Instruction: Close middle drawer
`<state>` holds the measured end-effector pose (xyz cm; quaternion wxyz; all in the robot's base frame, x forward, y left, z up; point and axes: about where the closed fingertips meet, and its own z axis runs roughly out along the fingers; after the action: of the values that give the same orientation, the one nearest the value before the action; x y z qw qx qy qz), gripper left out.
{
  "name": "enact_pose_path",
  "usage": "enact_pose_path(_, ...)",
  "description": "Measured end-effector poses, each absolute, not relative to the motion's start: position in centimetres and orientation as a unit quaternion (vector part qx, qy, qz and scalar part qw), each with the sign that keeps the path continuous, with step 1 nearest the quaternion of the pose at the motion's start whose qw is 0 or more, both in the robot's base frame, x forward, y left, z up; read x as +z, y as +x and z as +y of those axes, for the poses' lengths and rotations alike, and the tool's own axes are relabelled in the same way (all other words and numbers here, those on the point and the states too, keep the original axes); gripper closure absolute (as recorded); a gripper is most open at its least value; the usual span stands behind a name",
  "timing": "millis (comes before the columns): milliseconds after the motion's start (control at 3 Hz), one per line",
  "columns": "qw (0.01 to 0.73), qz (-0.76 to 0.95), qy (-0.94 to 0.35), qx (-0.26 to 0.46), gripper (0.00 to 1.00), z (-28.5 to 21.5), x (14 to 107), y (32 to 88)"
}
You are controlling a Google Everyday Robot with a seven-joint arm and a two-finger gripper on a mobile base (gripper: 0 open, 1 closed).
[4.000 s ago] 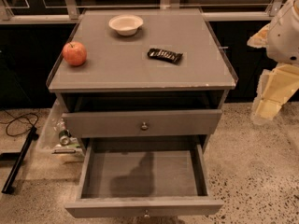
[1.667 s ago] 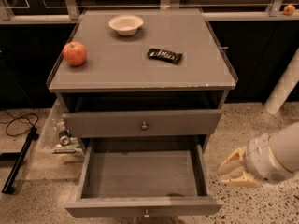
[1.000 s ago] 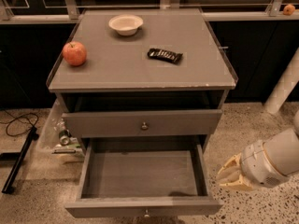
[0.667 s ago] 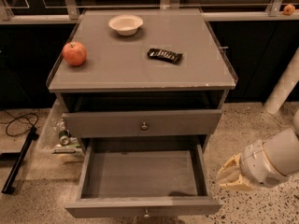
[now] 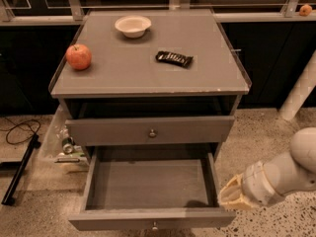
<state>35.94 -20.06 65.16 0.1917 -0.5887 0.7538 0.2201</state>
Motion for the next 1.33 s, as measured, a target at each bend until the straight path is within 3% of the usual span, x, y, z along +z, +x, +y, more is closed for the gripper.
enact_pose_path(333,0.196,0.765,-0.565,0.241,1.0,-20.3,60.4,36.1)
enact_pose_path(1333,0.297,0.744,-0.549,0.237,1.0,-19.6,48.3,35.6)
